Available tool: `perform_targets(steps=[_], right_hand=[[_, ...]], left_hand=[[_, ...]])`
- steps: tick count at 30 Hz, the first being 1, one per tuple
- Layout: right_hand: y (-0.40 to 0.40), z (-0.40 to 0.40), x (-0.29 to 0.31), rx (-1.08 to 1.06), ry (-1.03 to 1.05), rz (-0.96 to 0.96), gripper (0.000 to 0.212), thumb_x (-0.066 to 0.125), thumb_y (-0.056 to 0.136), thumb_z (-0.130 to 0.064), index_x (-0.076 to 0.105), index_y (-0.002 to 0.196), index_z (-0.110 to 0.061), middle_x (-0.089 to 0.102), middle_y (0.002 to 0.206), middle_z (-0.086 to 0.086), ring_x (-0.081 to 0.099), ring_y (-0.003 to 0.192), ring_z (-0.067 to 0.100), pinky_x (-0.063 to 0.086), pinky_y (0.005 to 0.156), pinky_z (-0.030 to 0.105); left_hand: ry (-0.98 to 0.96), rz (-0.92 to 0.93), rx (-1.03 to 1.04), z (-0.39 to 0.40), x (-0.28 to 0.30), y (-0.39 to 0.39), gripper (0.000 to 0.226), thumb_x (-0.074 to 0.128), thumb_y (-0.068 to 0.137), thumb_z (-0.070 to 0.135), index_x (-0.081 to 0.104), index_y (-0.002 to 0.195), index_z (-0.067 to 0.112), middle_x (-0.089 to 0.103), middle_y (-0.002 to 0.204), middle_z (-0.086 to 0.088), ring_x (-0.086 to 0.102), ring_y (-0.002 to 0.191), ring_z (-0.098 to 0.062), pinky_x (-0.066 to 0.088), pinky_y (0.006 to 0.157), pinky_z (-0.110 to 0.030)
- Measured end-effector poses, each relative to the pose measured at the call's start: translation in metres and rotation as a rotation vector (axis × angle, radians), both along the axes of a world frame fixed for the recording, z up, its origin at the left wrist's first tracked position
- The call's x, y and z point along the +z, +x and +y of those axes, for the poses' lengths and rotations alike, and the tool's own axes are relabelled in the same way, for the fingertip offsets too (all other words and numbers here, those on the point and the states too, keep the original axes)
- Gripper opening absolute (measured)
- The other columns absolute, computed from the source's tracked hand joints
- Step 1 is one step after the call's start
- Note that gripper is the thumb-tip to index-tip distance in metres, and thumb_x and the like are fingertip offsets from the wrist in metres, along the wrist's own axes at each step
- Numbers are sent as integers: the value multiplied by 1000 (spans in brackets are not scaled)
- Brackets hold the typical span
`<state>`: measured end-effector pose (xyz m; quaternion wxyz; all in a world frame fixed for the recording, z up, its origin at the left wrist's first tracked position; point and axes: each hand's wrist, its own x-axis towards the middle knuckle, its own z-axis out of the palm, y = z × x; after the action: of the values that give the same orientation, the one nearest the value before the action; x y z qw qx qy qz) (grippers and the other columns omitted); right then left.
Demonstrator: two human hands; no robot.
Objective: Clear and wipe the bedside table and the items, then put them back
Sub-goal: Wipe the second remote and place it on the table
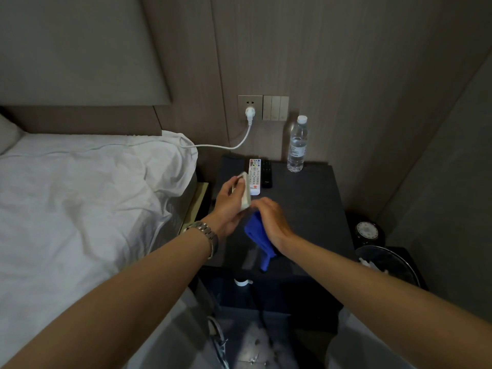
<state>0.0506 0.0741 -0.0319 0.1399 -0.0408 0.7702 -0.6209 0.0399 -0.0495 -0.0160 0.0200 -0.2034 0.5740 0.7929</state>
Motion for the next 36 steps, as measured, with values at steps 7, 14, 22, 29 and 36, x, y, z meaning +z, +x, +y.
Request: perform_targets(steps=[7, 14, 22, 29, 36], right_hand=[[-24, 12, -8, -72, 23, 5, 25, 57, 95, -43, 65, 107, -22, 72, 92, -1, 71, 85, 13, 58, 86, 38], [-70, 34, -44, -219, 87, -78, 18, 59, 97, -29, 69, 108, -18, 72, 102, 2, 68, 94, 17, 56, 89, 35], [-133, 54, -66, -288, 249, -132, 19, 56, 99, -22, 68, 110, -12, 69, 115, 7, 65, 107, 24, 51, 97, 39], [-190, 48, -85, -292, 388, -147, 22, 53, 100, -26, 70, 105, -13, 70, 110, 10, 65, 102, 26, 48, 82, 32], [-235, 41, -103, -230, 504, -96, 20, 51, 100, -29, 66, 105, -16, 68, 110, 7, 64, 102, 26, 47, 80, 33]], left_hand=[[-146, 0, -47, 29, -23, -24, 42, 38, 105, 21, 34, 145, 33, 57, 129, -11, 63, 113, -29, 52, 99, -49], [-301, 2, -124, 39, -38, -54, 50, 48, 97, 4, 33, 144, 16, 63, 117, -3, 65, 99, -16, 56, 89, -35], [-1070, 182, -303, 9, -80, -98, 51, 65, 89, 8, 51, 138, 18, 53, 139, -6, 49, 128, -24, 40, 108, -37], [-1580, 418, -415, 17, -93, -157, 59, 66, 90, 23, 47, 145, 12, 48, 148, -7, 44, 137, -24, 37, 112, -38], [-1699, 384, -553, 20, -115, -208, 65, 57, 97, 37, 35, 152, 13, 30, 160, -6, 27, 148, -26, 29, 117, -40]])
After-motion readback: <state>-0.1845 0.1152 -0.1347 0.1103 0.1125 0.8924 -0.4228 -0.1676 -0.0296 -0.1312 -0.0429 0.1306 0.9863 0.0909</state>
